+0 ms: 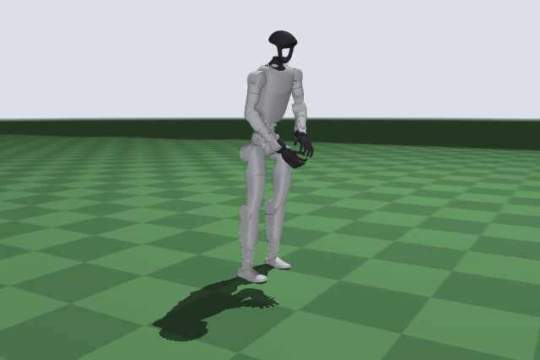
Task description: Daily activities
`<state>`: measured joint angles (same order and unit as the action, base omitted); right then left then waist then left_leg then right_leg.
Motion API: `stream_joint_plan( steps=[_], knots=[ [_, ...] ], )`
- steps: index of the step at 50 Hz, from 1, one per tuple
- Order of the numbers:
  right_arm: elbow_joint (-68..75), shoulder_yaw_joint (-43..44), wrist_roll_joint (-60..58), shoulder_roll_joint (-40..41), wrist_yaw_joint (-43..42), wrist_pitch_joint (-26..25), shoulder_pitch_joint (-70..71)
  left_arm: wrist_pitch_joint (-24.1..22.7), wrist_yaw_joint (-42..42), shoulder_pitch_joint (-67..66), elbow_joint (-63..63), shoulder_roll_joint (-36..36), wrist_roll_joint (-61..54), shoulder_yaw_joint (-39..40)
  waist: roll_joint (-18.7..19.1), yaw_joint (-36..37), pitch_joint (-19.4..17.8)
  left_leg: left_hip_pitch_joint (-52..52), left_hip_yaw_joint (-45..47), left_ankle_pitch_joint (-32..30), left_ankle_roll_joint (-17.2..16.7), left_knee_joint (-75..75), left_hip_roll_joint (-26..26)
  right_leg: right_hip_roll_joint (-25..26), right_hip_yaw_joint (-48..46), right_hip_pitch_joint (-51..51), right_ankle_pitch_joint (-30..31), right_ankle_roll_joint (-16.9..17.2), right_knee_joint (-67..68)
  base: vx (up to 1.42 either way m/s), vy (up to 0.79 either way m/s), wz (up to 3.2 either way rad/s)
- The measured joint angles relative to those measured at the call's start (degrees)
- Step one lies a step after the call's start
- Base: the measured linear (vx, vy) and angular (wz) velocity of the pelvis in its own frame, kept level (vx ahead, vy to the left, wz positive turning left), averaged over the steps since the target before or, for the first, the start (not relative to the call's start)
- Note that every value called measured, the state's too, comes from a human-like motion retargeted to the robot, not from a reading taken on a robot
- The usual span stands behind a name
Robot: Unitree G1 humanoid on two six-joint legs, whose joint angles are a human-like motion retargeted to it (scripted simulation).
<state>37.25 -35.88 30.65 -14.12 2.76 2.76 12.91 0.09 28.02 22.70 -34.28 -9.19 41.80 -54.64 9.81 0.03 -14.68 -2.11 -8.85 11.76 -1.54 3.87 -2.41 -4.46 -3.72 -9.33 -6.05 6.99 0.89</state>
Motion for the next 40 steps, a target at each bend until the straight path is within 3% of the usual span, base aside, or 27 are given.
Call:
stream_joint_plan(
  steps=[7, 13, 22, 40],
  knots=[
    [-3.5, 3.4, 2.5, -1.3, -2.6, 0.7, 0.4, 0.2, 0.4, -0.4, -0.8, 0.3, -0.8, 0.7, -0.3, -0.7, -0.5, 0.2, 0.5, 0.3, -0.1, 0.0, 0.3, 0.3, 0.3, 0.2, 0.1, 0.1, 0.0, 0.00, 0.00, 0.00],
    [-5.1, 7.9, 4.3, 0.2, -7.9, 2.9, 10.1, 0.0, 0.6, 0.6, -2.7, 0.8, -1.4, -0.3, 0.2, -1.7, -0.9, 0.1, 1.3, 0.5, -0.2, -0.2, 0.5, 0.6, 1.2, 0.0, 0.8, 0.2, -0.3, 0.00, 0.00, 0.00],
    [4.6, 8.0, 3.0, 3.5, -10.1, 2.5, 22.5, 0.4, 0.3, 1.9, -5.2, 2.3, -4.4, -1.1, 1.6, -1.2, -1.2, -0.4, 1.8, 0.2, -0.1, -0.3, 0.3, 0.6, 2.0, -0.5, 1.6, 0.2, -0.7, 0.00, 0.00, 0.00],
    [4.1, 1.3, 2.4, 6.2, -4.1, -1.0, 3.5, 2.1, 1.2, -1.6, -6.4, 3.4, -4.7, 3.6, 0.9, -1.4, -0.9, -0.3, 3.1, 0.2, 0.6, -0.5, -0.4, 0.2, 3.1, -1.1, 1.1, 0.3, -0.7, 0.00, 0.00, 0.00]
  ],
)
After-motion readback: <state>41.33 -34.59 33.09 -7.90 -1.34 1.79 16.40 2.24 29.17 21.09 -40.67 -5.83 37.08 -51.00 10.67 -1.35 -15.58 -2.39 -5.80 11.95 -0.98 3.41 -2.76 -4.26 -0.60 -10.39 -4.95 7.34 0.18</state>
